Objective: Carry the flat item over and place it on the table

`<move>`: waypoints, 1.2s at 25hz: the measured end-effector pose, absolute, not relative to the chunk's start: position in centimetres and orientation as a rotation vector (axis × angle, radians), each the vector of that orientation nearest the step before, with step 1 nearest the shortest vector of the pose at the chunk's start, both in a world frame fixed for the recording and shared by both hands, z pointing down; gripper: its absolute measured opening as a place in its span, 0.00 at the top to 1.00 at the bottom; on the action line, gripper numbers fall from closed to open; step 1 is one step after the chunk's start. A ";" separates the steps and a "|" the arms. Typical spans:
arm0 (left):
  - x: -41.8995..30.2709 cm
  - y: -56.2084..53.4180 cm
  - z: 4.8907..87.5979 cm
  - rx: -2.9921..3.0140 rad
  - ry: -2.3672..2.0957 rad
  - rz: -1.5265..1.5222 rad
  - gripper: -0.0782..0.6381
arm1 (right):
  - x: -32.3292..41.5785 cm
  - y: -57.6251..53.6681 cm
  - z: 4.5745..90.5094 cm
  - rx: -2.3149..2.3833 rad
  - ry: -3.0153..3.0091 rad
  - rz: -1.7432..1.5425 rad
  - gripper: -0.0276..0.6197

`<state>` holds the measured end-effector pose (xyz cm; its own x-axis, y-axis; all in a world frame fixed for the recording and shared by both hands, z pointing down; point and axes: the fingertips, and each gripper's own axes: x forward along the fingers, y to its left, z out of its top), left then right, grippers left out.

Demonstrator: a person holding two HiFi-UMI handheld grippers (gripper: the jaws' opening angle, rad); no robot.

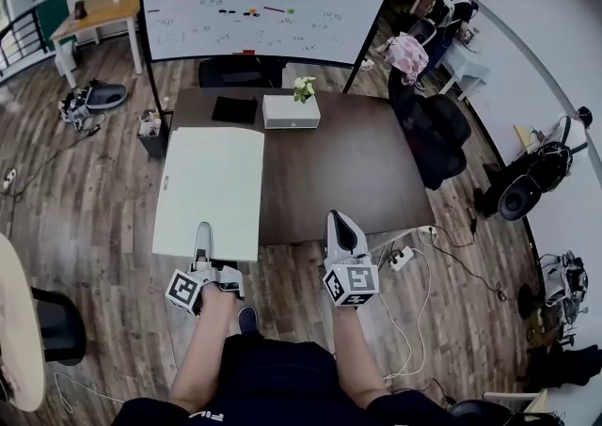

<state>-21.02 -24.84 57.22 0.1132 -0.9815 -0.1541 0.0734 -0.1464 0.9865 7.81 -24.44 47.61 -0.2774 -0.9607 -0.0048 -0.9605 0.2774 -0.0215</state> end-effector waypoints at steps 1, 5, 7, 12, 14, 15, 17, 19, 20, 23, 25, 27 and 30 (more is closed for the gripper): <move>-21.2 -25.5 57.3 1.324 -0.999 -1.257 0.52 | 7.7 -24.9 47.6 -1.879 2.495 -0.021 0.95; -21.3 -27.5 57.7 1.320 -1.005 -1.252 0.52 | 7.7 -26.5 47.9 -1.888 2.490 -0.022 0.95; -21.2 -28.4 58.2 1.313 -1.007 -1.247 0.52 | 8.0 -27.4 48.1 -1.895 2.486 -0.033 0.95; -20.6 -30.6 59.1 1.304 -1.012 -1.234 0.52 | 8.7 -29.0 48.5 -1.904 2.484 -0.033 0.95; -20.0 -31.7 59.6 1.292 -1.014 -1.234 0.52 | 9.4 -30.1 48.8 -1.906 2.481 -0.038 0.95; -19.6 -32.2 59.9 1.283 -1.013 -1.233 0.52 | 9.9 -30.7 49.1 -1.908 2.478 -0.047 0.95; -18.6 -33.1 60.6 1.270 -1.019 -1.220 0.52 | 10.7 -32.2 49.7 -1.911 2.473 -0.068 0.95; -17.7 -34.6 61.4 1.275 -1.034 -1.203 0.52 | 11.5 -34.1 50.0 -1.900 2.472 -0.077 0.95; -17.2 -35.6 61.7 1.276 -1.043 -1.198 0.52 | 11.8 -35.3 50.1 -1.888 2.474 -0.074 0.95; -16.2 -38.8 62.8 1.255 -1.068 -1.202 0.52 | 12.8 -38.6 49.9 -1.847 2.484 -0.063 0.95; -15.7 -40.5 63.4 1.241 -1.086 -1.216 0.52 | 13.6 -40.6 49.5 -1.830 2.488 -0.047 0.95; -15.5 -42.4 64.2 1.244 -1.121 -1.219 0.52 | 14.2 -42.8 49.1 -1.814 2.494 -0.036 0.95; -15.1 -44.9 65.2 1.221 -1.169 -1.217 0.52 | 14.9 -45.8 49.0 -1.793 2.498 -0.050 0.95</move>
